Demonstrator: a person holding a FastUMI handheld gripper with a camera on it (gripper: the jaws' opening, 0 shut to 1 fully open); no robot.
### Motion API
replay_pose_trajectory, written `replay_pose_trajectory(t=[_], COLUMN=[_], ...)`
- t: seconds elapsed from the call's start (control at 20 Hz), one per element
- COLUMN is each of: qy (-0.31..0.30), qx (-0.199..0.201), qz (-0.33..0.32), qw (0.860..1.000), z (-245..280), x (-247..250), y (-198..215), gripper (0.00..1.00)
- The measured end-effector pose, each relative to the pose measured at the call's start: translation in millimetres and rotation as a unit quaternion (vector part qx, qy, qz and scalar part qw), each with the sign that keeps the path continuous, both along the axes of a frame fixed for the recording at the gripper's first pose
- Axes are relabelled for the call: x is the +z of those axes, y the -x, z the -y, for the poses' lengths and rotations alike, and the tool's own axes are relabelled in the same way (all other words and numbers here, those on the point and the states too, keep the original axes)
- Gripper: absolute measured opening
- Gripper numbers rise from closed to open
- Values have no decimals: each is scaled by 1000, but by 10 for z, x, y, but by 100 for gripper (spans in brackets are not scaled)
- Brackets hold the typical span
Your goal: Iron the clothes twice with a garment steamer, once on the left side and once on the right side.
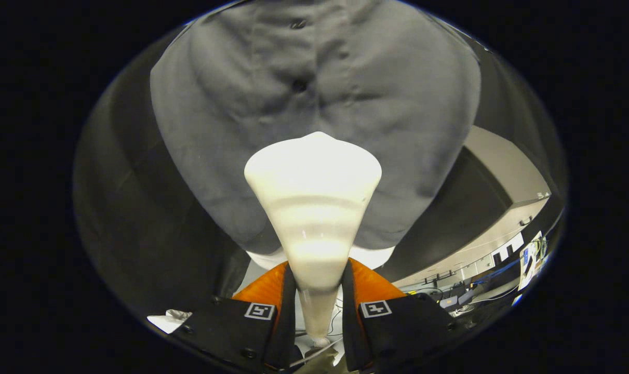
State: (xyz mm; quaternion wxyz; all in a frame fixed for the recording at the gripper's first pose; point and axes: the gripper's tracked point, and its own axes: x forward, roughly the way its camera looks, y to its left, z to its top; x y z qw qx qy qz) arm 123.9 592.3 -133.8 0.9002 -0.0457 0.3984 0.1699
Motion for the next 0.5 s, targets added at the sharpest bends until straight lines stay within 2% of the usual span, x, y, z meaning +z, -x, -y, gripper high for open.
replay_pose_trajectory(t=[0.25,0.5], qy=[-17,-56], qx=[-23,-39], qz=[85,174], qw=[996,982], z=[647,1136], x=[1146,2263], y=[-146,-117], gripper=[46,46])
